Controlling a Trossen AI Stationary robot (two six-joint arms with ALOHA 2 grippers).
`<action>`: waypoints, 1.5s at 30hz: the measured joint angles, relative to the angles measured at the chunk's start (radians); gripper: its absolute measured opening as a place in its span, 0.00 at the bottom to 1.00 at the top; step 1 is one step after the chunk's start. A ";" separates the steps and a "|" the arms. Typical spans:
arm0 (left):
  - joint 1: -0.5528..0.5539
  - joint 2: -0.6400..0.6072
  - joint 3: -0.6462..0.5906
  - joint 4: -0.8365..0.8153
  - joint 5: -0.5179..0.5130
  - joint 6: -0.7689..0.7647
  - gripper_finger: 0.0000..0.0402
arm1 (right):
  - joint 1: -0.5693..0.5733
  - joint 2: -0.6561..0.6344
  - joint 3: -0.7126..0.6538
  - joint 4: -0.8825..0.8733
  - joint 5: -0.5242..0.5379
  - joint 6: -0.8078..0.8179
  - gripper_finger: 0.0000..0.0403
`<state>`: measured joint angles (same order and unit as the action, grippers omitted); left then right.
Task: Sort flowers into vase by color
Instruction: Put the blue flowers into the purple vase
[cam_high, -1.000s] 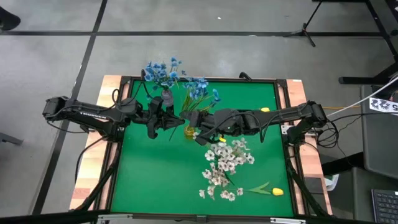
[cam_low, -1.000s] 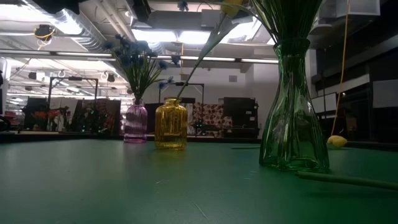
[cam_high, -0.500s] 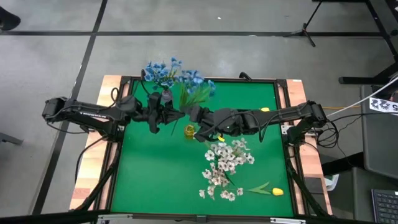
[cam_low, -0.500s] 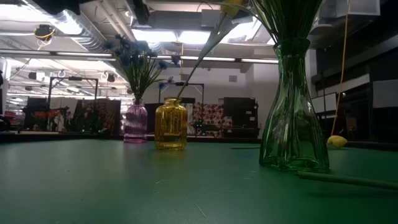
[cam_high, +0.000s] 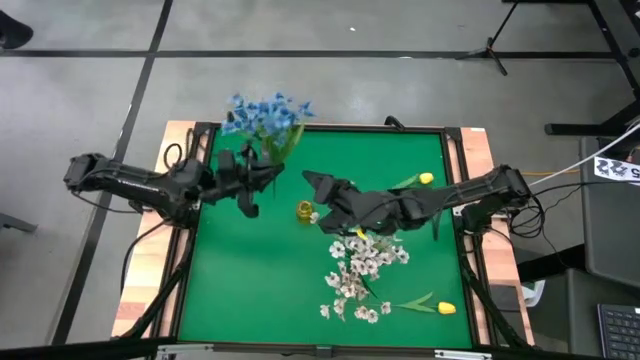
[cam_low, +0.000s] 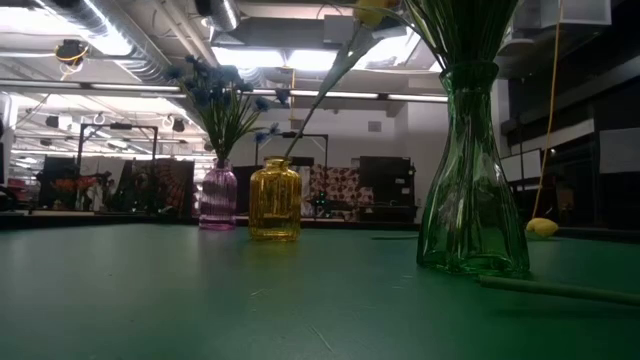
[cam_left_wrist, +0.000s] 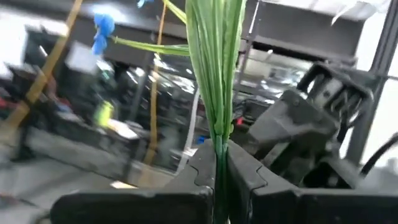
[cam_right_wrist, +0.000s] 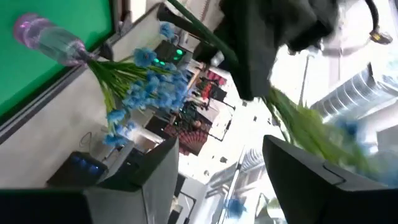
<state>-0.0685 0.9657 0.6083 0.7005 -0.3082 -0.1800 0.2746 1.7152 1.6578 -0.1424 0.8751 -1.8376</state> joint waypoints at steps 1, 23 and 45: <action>-0.031 -0.002 0.000 0.003 -0.044 0.054 0.01 | 0.010 -0.008 0.000 0.004 0.014 0.000 0.58; -0.222 0.207 -0.380 0.865 -0.613 0.676 0.01 | 0.205 -0.205 0.001 0.038 0.177 0.054 0.58; 0.249 0.258 -0.406 0.853 -0.360 0.534 0.01 | 0.343 -0.204 0.001 -0.020 0.419 0.079 0.58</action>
<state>0.1803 1.2242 0.2028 1.5538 -0.6683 0.3543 0.6175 1.5116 1.6592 -0.1620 1.2937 -1.7582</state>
